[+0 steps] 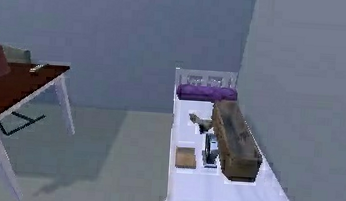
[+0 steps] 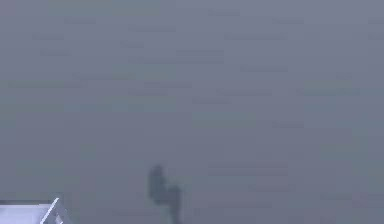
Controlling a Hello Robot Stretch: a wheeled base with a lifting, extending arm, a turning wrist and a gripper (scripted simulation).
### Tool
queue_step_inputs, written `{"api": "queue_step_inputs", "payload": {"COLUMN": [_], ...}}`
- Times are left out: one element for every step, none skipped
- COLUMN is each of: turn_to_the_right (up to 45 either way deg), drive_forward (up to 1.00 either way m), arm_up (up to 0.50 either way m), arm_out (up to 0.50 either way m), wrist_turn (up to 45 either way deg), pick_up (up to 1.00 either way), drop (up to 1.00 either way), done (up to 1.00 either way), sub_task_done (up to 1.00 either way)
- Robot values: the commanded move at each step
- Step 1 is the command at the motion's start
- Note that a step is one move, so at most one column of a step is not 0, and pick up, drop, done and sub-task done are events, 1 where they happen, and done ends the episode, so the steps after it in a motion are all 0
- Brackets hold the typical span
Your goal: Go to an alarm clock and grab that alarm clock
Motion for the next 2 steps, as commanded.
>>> {"api": "queue_step_inputs", "payload": {"turn_to_the_right": [-9.0,0.0], "drive_forward": [0.00,0.10], "arm_up": [0.00,0.00], "arm_out": [0.00,0.00], "wrist_turn": [0.0,0.0], "pick_up": [0.00,0.00], "drop": [0.00,0.00], "done": [0.00,0.00], "sub_task_done": [0.00,0.00]}}
